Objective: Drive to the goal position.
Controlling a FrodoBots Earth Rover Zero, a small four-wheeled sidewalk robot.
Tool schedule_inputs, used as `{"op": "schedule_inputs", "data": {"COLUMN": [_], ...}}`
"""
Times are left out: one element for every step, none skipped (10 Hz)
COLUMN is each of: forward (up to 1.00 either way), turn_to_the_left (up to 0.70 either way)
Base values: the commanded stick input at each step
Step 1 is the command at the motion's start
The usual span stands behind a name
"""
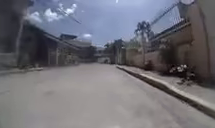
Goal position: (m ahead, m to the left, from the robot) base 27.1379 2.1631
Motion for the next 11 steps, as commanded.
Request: {"op": "schedule_inputs", "data": {"forward": [0.85, 0.85, 0.85, 0.85, 0.85, 0.85, 0.85, 0.85, 0.85, 0.85, 0.85], "turn_to_the_left": [-0.34, -0.20, -0.03, 0.00, 0.00, 0.00, 0.00, 0.00, 0.00, 0.00, 0.00]}}
